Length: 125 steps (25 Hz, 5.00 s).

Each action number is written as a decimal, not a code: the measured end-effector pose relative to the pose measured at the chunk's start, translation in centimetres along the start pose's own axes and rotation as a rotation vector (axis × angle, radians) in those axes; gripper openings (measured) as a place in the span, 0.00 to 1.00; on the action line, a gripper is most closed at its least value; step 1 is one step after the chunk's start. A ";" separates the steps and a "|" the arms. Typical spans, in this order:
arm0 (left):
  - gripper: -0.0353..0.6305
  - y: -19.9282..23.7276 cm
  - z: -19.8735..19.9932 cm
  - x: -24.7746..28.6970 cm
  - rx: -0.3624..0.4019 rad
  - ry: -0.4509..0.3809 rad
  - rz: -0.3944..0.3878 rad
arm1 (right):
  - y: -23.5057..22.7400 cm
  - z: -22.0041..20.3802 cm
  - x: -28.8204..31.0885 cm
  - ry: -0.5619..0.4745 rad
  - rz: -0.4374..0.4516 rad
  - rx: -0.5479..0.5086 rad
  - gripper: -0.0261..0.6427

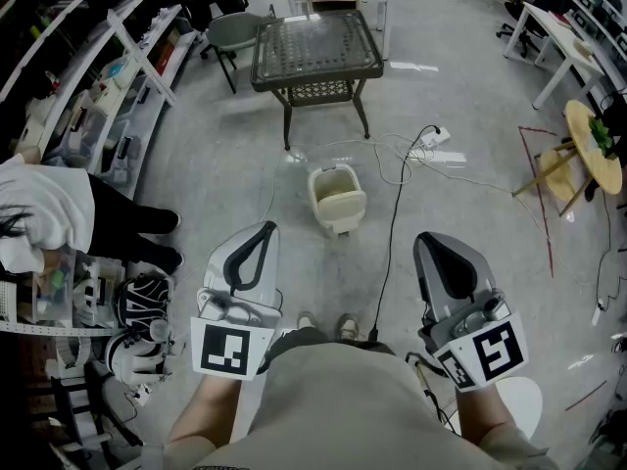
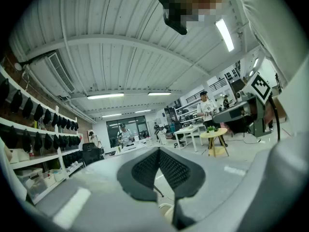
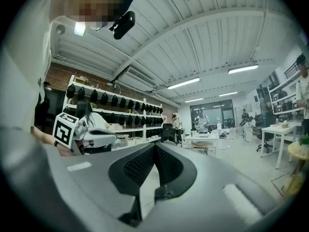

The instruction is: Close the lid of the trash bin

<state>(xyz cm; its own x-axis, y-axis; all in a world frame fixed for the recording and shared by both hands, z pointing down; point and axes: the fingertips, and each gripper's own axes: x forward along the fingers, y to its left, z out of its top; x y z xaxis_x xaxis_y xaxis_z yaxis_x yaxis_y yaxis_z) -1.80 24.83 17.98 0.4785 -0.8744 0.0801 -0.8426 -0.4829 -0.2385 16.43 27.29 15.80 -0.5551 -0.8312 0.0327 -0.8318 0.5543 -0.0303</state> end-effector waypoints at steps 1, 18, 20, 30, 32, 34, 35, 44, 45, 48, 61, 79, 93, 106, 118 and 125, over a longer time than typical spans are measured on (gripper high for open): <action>0.06 -0.1 -0.1 0.0 -0.003 0.003 0.000 | -0.1 0.0 0.0 -0.001 -0.001 0.006 0.04; 0.06 1.1 -2.5 1.4 -0.019 0.052 0.021 | -1.6 -4.0 2.7 0.079 0.026 0.076 0.04; 0.06 1.5 -2.9 1.8 -0.022 0.059 0.020 | -1.6 -4.5 3.4 0.092 0.034 0.084 0.04; 0.06 6.1 -4.4 7.0 -0.032 0.055 -0.014 | -3.3 -4.9 10.2 0.117 0.013 0.082 0.04; 0.06 7.4 -4.7 8.4 -0.035 0.048 -0.029 | -3.6 -5.2 12.0 0.128 0.003 0.084 0.04; 0.06 8.9 -5.2 10.0 -0.040 0.046 -0.044 | -3.9 -5.4 14.2 0.139 -0.008 0.087 0.04; 0.06 9.8 -5.4 10.9 -0.041 0.047 -0.053 | -4.1 -5.4 15.3 0.145 -0.012 0.088 0.04; 0.06 17.7 -7.5 18.4 -0.061 0.055 -0.139 | -6.3 -5.8 26.1 0.194 -0.073 0.101 0.04; 0.06 18.5 -7.8 18.9 -0.067 0.059 -0.145 | -6.4 -5.7 26.9 0.197 -0.080 0.101 0.04; 0.06 20.6 -8.4 20.5 -0.065 0.061 -0.153 | -6.8 -5.6 29.2 0.206 -0.097 0.095 0.04; 0.06 20.2 -10.2 25.4 -0.083 0.119 -0.161 | -11.5 -8.9 31.3 0.285 -0.095 0.129 0.04; 0.06 13.5 -32.2 28.9 -0.149 0.489 -0.159 | -11.8 -39.7 30.5 0.751 0.200 0.315 0.04; 0.06 9.5 -48.6 27.8 -0.271 0.696 -0.188 | -11.2 -55.6 29.7 1.018 0.317 0.230 0.04; 0.06 14.7 -51.9 34.0 -0.252 0.644 -0.180 | -16.2 -60.0 41.0 0.980 0.166 0.221 0.04; 0.06 14.7 -61.7 36.3 -0.293 0.692 -0.184 | -19.4 -72.2 48.0 1.065 0.068 0.289 0.04; 0.06 14.3 -64.5 36.2 -0.332 0.718 -0.186 | -19.5 -74.8 48.9 1.114 0.076 0.321 0.04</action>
<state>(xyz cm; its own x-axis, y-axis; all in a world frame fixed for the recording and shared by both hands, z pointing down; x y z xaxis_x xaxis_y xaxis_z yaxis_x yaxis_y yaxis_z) -12.50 -16.70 79.94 0.4371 -0.5406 0.7188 -0.8485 -0.5130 0.1302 4.96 -20.87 92.75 -0.4347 -0.2092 0.8760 -0.8448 0.4318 -0.3161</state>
